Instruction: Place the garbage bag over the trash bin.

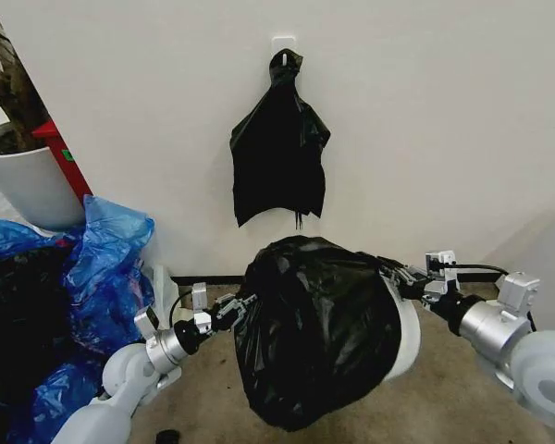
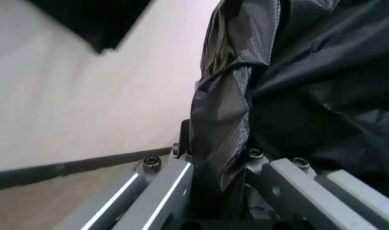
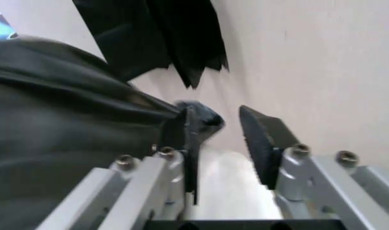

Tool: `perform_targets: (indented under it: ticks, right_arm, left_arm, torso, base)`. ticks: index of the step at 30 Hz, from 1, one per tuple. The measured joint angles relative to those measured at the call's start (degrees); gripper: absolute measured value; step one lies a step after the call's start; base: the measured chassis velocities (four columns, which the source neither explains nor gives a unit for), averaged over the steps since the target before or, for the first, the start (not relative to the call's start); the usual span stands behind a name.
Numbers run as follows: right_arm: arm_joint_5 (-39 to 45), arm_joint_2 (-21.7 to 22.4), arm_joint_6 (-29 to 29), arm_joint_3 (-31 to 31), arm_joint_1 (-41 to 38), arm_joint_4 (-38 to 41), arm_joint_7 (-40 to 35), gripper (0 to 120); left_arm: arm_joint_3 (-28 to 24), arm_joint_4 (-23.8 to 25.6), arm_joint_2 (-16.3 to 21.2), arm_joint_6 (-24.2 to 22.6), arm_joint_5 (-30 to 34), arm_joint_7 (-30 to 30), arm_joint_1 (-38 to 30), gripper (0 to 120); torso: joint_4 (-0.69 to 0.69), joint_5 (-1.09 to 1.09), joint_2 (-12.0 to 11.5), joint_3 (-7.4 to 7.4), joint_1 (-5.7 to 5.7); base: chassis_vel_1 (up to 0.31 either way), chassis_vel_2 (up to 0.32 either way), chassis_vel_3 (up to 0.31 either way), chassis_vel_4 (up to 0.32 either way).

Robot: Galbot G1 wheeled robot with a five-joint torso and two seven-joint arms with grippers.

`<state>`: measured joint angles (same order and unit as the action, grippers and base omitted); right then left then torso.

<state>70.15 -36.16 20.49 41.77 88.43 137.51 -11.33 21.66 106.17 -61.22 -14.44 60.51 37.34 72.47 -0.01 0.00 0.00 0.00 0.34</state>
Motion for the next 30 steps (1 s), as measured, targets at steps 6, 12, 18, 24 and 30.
perform_targets:
  ticks: [6,12,18,24,30]
  right_arm:
    - [0.3,-0.2,-0.9,2.4,0.1,2.3,-3.3,48]
    - [-2.1,-1.0,-1.1,3.1,-0.5,5.7,-7.1,71]
    - [-11.5,-1.2,-0.7,-6.3,-2.3,5.9,-8.9,89]
    - [-14.9,0.1,0.8,-11.6,-3.1,5.8,-5.0,90]
    - [-11.5,5.4,1.0,-13.4,-5.4,5.8,-2.0,67]
  left_arm:
    - [-1.5,2.1,0.2,-1.1,-0.9,-8.5,0.0,1]
    - [-5.7,6.0,0.6,-1.1,-2.1,-23.5,0.0,1]
    - [-8.2,9.4,0.8,1.5,-5.6,-40.8,-0.6,1]
    - [-12.6,9.6,1.3,2.8,-10.6,-48.8,-3.1,1]
    - [-23.3,6.7,0.8,0.3,-9.3,-53.9,-10.9,1]
  torso:
    - [0.0,0.0,0.0,0.0,0.0]
    - [-0.01,-0.02,0.0,0.0,0.0]
    - [0.0,0.02,0.0,0.0,0.0]
    - [0.03,0.02,0.0,0.0,0.0]
    - [-0.06,-0.01,0.0,0.0,0.0]
  base:
    - [0.0,0.0,0.0,0.0]
    - [0.0,0.0,0.0,0.0]
    - [0.0,0.0,0.0,0.0]
    - [0.0,0.0,0.0,0.0]
    - [0.0,0.0,0.0,0.0]
